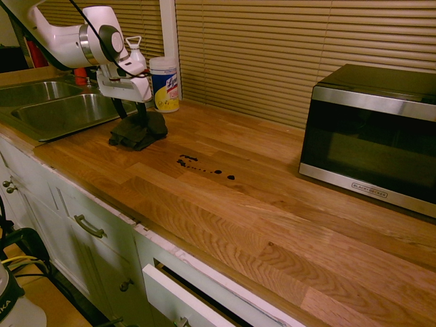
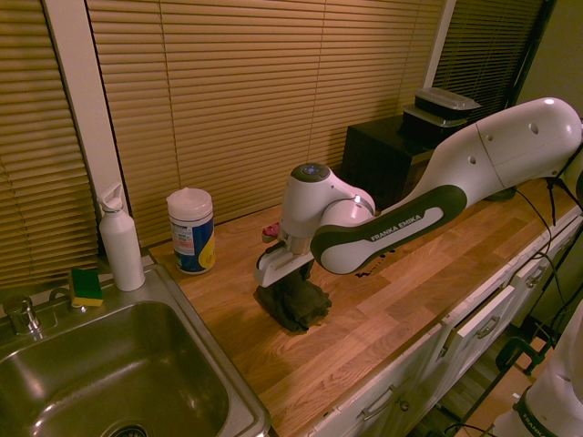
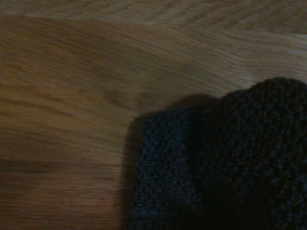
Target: Clear the spill
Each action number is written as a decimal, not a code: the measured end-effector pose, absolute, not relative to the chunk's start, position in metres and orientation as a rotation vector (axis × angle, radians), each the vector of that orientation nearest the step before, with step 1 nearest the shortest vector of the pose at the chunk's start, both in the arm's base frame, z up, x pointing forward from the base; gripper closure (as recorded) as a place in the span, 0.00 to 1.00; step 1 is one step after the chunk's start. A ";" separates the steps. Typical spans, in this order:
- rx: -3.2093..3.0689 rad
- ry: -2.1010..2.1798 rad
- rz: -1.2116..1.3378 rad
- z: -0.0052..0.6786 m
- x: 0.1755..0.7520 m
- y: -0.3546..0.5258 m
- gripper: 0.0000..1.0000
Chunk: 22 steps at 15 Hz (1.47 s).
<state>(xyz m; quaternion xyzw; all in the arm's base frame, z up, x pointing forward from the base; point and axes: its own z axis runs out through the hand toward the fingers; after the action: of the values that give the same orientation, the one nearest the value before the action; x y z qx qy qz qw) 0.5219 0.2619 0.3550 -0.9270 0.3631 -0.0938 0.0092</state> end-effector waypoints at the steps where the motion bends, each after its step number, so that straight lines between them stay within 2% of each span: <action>1: -2.900 1.134 -0.288 0.354 0.522 0.264 1.00; 15: -2.931 1.208 -0.271 0.349 0.530 0.252 1.00; 22: -2.952 1.287 -0.268 0.351 0.529 0.211 1.00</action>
<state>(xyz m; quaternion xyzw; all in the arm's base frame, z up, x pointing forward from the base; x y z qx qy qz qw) 0.5294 0.2107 0.3507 -0.9126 0.3979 -0.0828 -0.0449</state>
